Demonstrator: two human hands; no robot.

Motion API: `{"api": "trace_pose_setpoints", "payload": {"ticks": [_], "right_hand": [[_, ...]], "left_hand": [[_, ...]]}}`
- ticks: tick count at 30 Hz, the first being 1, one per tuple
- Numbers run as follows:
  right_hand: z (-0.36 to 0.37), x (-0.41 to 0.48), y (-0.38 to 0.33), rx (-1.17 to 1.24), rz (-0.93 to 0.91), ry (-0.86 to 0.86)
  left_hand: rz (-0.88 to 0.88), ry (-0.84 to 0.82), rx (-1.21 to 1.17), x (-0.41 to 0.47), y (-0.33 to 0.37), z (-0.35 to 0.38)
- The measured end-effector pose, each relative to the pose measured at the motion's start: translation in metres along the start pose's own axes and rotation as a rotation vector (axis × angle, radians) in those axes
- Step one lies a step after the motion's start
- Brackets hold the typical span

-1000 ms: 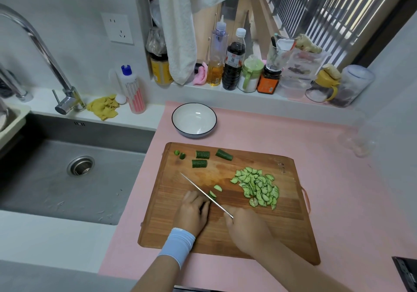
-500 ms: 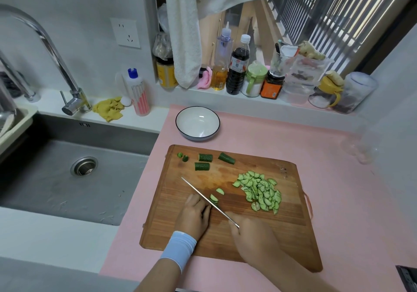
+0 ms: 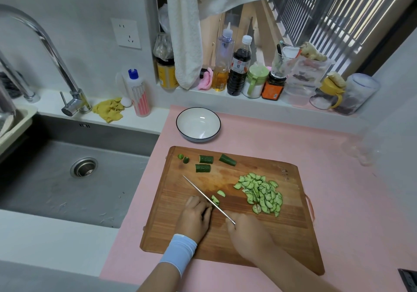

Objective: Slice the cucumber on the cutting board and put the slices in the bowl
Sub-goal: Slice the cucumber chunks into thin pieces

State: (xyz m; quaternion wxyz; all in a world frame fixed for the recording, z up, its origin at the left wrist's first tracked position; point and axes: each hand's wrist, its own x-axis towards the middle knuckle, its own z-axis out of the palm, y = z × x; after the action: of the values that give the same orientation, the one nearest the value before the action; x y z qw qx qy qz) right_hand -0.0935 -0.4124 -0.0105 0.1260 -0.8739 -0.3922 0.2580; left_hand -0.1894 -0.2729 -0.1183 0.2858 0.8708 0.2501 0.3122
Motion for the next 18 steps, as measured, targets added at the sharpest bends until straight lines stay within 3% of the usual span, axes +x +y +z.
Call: {"api": "trace_pose_setpoints", "payload": {"ticks": [18], "right_hand": [[0.002,-0.013,0.0,-0.029,-0.018,0.061]], "left_hand": [[-0.029,-0.022,0.013,-0.004,-0.001,-0.001]]}}
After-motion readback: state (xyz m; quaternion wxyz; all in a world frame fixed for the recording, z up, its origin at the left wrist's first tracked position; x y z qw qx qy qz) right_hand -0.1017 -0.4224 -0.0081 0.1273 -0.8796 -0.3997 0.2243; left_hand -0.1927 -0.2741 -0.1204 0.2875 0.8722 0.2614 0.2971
